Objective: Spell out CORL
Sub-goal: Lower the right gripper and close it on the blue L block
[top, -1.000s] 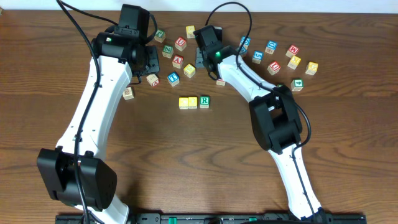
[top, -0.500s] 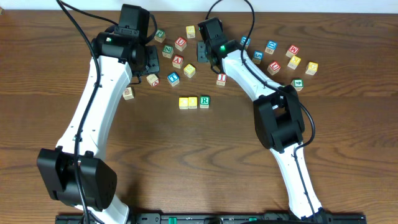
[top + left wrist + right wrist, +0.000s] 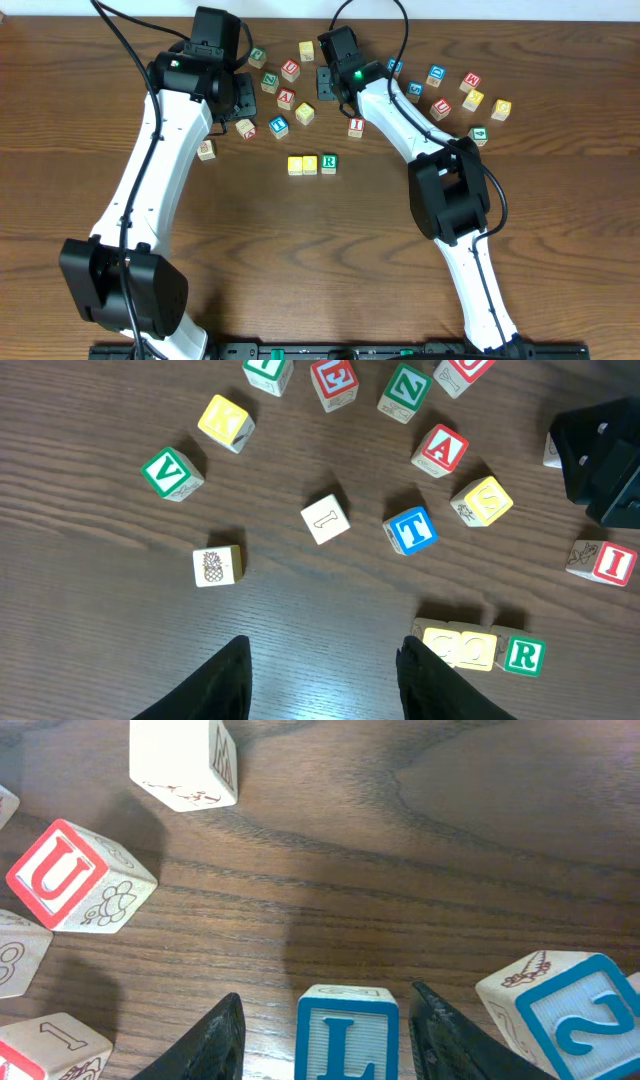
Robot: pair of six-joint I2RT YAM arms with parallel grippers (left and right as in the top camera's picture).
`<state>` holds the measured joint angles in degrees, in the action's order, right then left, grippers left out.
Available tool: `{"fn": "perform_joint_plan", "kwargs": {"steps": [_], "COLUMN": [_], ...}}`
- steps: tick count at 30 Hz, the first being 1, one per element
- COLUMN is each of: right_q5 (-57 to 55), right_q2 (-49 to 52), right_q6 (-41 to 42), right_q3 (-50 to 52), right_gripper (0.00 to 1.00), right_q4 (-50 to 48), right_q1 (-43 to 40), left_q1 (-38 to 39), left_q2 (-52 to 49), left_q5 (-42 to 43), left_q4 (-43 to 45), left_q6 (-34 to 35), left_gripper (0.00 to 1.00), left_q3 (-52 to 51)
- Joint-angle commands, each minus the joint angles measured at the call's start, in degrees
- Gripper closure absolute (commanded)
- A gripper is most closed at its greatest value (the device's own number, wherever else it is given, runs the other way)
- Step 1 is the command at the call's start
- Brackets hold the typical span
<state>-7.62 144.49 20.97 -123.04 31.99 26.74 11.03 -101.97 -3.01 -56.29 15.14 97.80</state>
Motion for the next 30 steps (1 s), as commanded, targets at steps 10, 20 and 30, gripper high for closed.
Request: {"fn": "perform_joint_plan", "kwargs": {"steps": [10, 20, 30], "right_q5": [-1.7, -1.7, -1.7], "right_q2": [-0.7, 0.0, 1.8], "right_q6": [0.2, 0.9, 1.7], "right_q3": [-0.7, -0.7, -0.6], "right_gripper": [0.49, 0.5, 0.55], "right_q4": [0.1, -0.4, -0.2], "right_q1": [0.0, -0.1, 0.0], "left_q1": [0.0, 0.0, 0.0], "left_q2": [1.6, 1.6, 1.6], "left_q5": [-0.7, -0.7, -0.7], "left_q4": [0.0, 0.0, 0.0], "left_q6": [-0.5, -0.5, -0.5], "left_gripper": [0.54, 0.54, 0.54], "left_q3": [1.4, 1.4, 1.4]}}
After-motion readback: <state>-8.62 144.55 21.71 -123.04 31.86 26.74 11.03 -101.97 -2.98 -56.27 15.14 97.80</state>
